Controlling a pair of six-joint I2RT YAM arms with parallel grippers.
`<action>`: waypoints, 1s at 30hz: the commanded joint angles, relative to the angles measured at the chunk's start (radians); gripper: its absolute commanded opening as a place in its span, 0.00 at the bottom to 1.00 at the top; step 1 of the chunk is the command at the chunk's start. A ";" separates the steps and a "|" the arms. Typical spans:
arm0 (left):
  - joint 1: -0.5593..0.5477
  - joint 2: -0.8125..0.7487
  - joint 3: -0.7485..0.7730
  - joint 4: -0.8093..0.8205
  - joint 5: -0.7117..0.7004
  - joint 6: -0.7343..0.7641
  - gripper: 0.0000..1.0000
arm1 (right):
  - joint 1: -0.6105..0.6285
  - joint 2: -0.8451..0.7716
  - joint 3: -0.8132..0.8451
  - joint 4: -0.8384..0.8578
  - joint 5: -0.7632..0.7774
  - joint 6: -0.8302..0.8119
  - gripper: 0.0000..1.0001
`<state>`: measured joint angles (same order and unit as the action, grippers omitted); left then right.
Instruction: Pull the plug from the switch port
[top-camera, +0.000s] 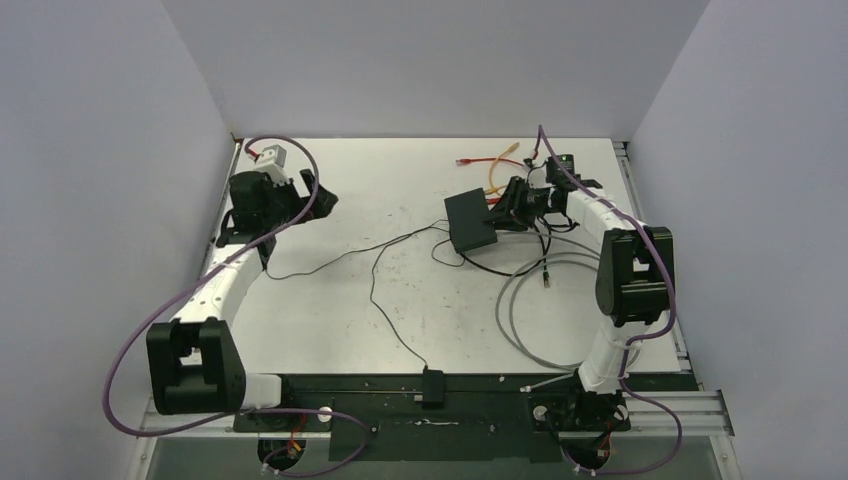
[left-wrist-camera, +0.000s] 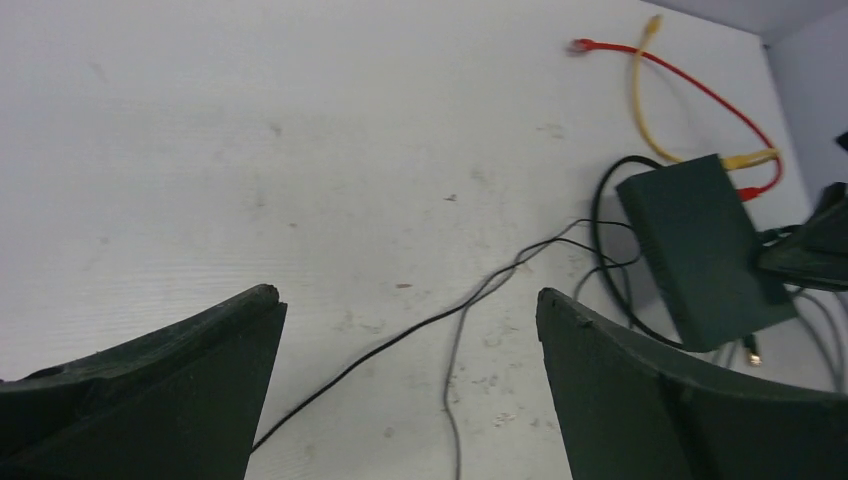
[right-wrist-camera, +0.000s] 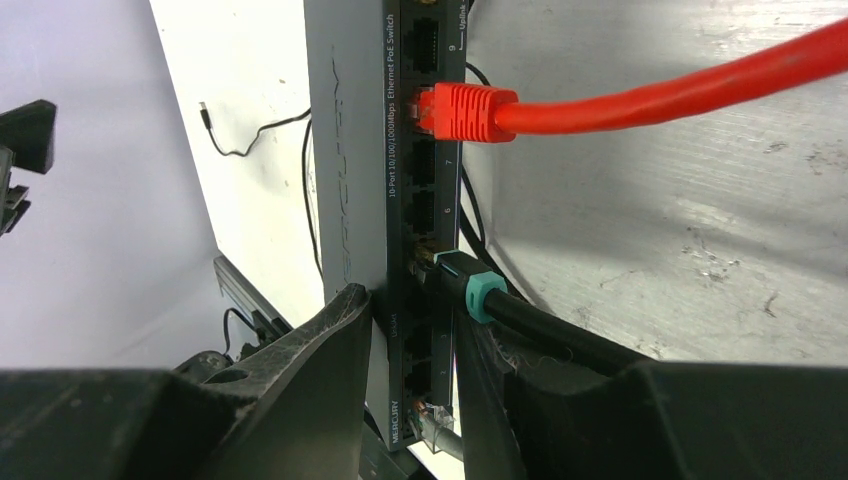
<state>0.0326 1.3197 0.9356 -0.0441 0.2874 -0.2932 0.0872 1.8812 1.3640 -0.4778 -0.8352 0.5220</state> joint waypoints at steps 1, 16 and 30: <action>-0.056 0.111 0.011 0.217 0.292 -0.259 0.96 | 0.017 -0.093 0.001 0.112 -0.090 0.047 0.05; -0.324 0.548 -0.002 1.086 0.421 -1.046 0.99 | 0.038 -0.148 -0.049 0.233 -0.133 0.138 0.05; -0.454 0.692 0.081 1.166 0.339 -1.157 0.99 | 0.064 -0.182 -0.068 0.333 -0.167 0.212 0.05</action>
<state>-0.3981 1.9800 0.9722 0.9840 0.6544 -1.3842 0.1394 1.8080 1.2903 -0.2920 -0.9043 0.6838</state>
